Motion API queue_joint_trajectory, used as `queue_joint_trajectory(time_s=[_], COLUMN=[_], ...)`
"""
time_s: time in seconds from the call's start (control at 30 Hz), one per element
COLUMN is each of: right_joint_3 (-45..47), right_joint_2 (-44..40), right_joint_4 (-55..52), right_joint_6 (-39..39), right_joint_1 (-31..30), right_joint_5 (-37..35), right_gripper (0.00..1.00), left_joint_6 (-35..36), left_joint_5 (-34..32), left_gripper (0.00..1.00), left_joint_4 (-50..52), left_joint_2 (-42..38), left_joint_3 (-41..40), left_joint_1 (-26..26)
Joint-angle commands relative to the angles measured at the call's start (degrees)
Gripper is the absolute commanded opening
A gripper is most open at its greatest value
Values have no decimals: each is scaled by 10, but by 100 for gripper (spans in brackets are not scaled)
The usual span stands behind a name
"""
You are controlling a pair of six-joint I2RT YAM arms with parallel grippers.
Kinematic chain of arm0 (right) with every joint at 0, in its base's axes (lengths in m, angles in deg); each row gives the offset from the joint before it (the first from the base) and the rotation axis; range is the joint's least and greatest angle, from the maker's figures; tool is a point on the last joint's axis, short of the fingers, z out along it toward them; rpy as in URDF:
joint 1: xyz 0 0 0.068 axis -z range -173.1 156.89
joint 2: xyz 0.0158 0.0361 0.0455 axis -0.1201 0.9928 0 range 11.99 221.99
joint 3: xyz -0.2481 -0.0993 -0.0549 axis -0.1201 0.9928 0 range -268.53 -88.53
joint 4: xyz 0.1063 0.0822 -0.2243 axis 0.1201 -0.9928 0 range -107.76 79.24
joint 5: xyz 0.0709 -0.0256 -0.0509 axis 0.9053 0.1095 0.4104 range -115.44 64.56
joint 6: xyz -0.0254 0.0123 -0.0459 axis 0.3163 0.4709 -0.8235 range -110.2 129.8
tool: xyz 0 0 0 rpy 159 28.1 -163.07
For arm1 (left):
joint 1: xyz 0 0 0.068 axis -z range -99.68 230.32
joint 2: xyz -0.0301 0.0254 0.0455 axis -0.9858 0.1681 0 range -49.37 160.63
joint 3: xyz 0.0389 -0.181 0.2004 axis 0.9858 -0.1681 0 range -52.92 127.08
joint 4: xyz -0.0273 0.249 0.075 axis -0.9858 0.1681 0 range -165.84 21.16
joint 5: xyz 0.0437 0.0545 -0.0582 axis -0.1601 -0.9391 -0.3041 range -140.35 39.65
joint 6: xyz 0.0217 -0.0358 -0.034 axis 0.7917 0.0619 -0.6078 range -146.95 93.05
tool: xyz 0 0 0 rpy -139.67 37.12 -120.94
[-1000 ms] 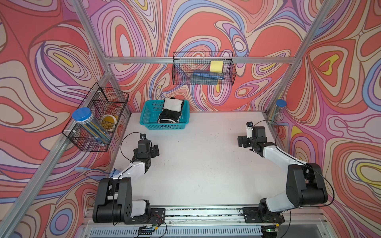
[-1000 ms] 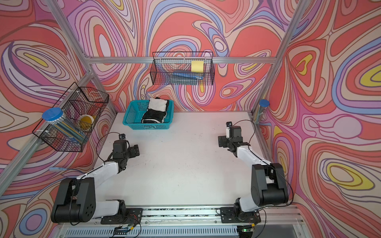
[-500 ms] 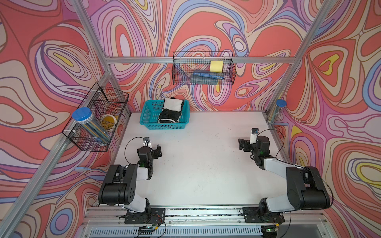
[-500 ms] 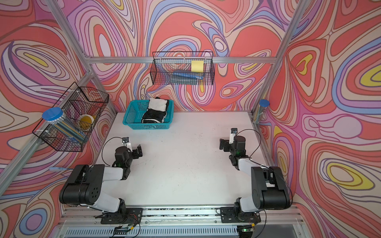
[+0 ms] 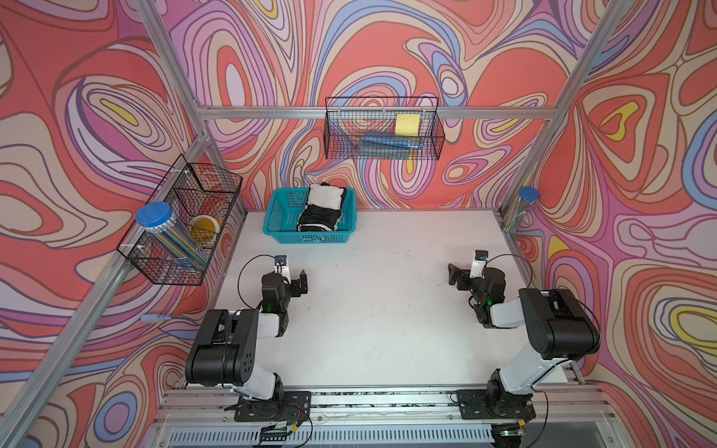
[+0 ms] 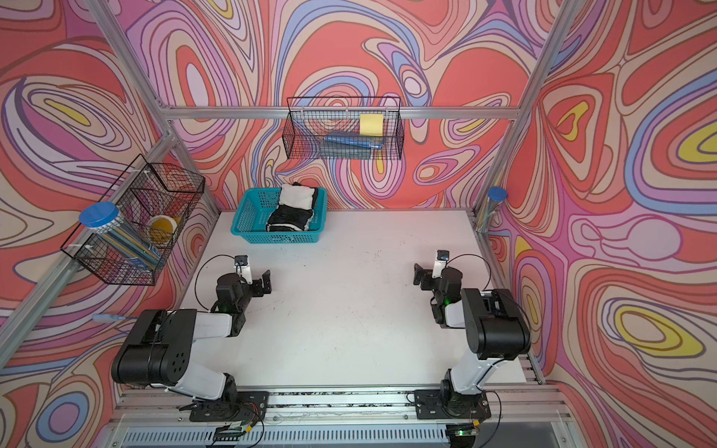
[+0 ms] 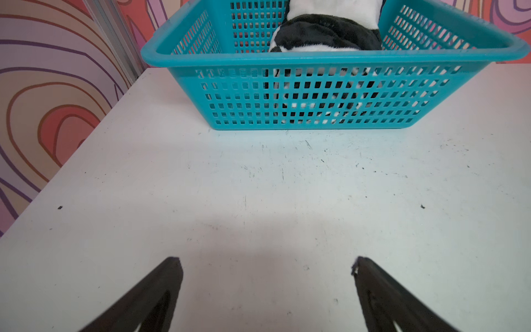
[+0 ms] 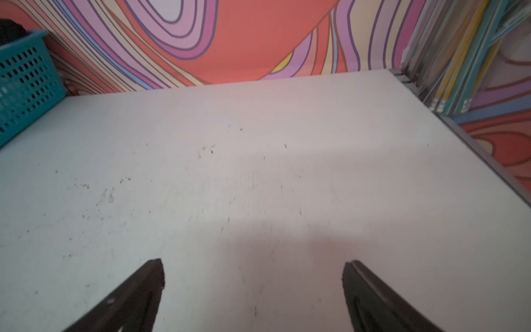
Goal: Roll up the pillowcase
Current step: Reset both arms
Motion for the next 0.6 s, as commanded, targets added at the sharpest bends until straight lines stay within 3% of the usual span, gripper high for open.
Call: queue_joint_trajectory(time_s=[0.0, 0.57], right_joint_3=[-11, -9], right_joint_2=[1, 1], right_joint_4=[9, 17], right_joint_6=[-7, -7], right_joint_1=[0, 0], right_joint_5=[11, 9], right_gripper=[98, 98], left_joint_6=[7, 3], left_joint_5=[10, 18], left_gripper=[99, 99], left_joint_4=[0, 8], left_joint_2=[3, 0], left_joint_3=[10, 12], left_joint_1=[1, -4])
